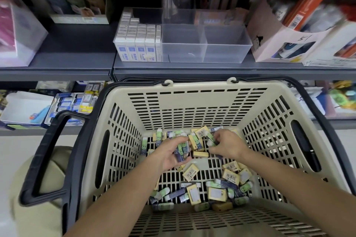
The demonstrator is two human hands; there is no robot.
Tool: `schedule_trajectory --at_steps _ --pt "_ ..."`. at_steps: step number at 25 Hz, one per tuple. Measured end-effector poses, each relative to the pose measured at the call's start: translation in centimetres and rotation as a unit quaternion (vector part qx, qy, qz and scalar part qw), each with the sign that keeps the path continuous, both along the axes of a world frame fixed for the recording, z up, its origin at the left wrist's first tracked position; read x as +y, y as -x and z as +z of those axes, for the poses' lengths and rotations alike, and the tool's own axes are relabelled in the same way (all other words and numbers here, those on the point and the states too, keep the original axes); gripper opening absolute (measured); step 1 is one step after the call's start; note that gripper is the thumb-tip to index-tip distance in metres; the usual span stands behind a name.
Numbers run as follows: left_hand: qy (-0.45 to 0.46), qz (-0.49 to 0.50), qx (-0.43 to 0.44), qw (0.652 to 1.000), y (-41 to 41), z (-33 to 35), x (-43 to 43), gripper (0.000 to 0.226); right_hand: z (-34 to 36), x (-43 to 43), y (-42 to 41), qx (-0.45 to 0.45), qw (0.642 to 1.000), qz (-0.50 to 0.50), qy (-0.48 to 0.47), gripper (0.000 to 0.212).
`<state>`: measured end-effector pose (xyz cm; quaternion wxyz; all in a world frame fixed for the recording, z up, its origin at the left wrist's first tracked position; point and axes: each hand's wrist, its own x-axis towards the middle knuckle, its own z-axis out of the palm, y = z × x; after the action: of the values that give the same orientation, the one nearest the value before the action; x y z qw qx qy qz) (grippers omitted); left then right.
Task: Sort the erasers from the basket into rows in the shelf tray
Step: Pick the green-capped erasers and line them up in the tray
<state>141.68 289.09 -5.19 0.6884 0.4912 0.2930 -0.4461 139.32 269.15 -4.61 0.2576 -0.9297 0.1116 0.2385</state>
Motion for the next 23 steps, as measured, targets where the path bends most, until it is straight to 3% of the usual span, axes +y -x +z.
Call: schedule_trajectory --at_steps 3,5,10,17,23 --pt "0.063 0.01 -0.015 0.998 0.0 0.8 -0.5 0.034 2.3 2.9 -0.6 -0.028 0.986 -0.042 -0.158 0.017" --pt "0.109 0.04 -0.023 0.993 0.1 1.7 -1.0 0.031 3.5 4.6 -0.6 -0.055 0.984 -0.015 -0.168 0.021" --pt "0.101 0.095 -0.052 0.989 -0.9 4.1 -1.1 0.031 7.4 4.9 -0.8 -0.081 0.976 -0.03 -0.201 0.045" --pt "0.068 0.06 -0.138 0.986 -3.9 10.7 0.5 0.012 13.0 2.4 -2.7 -0.125 0.919 -0.053 -0.371 0.02" --pt "0.04 0.127 -0.283 0.95 -7.1 14.6 1.6 0.012 17.0 3.1 -8.2 -0.229 0.908 -0.054 -0.345 0.01"
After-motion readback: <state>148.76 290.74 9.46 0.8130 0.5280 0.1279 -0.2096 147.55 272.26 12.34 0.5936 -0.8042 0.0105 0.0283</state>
